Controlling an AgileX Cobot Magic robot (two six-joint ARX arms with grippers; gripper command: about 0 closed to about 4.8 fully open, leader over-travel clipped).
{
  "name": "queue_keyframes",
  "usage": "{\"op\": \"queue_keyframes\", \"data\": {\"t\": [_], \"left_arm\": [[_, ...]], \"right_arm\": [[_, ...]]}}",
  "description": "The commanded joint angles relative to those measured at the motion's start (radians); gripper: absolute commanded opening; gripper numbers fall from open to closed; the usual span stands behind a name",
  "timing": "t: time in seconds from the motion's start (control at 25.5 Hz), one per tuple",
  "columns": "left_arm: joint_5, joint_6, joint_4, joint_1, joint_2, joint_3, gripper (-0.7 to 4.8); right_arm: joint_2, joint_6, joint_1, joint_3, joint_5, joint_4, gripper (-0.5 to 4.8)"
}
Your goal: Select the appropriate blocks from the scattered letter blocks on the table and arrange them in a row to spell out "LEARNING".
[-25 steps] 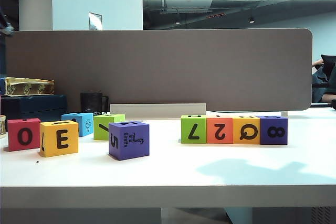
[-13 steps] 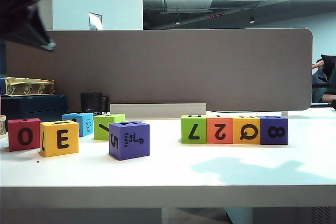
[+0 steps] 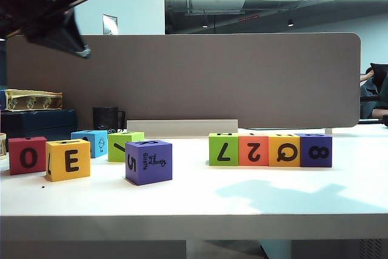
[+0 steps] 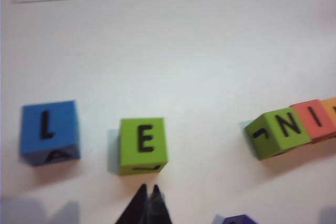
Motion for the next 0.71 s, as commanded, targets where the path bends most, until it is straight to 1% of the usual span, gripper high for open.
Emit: {"op": "queue_keyframes", "data": {"t": [0.04, 0.16, 0.28, 0.59, 0.71], "left_arm": [[0.003, 0.032, -0.008, -0.025, 0.028, 0.045, -0.06], [-0.003, 0.060, -0.013, -0.061, 0.063, 0.080, -0.06], [0.000, 0.067, -0.019, -0.087, 0.078, 0.084, -0.06], [0.019, 0.103, -0.114, -0.148, 0.101, 0.083, -0.05], [0.016, 0.156, -0.142, -0.182, 0.114, 0.083, -0.05]], "right_arm": [[0.005, -0.019, 0.007, 0.005, 0.005, 0.010, -0.02], [0.006, -0.024, 0.006, 0.005, 0.005, 0.009, -0.03], [0.006, -0.024, 0.006, 0.005, 0.005, 0.007, -0.02], [0.006, -0.024, 0.006, 0.005, 0.005, -0.019, -0.02], [0.006, -0.024, 0.006, 0.004, 0.004, -0.031, -0.02]]}}
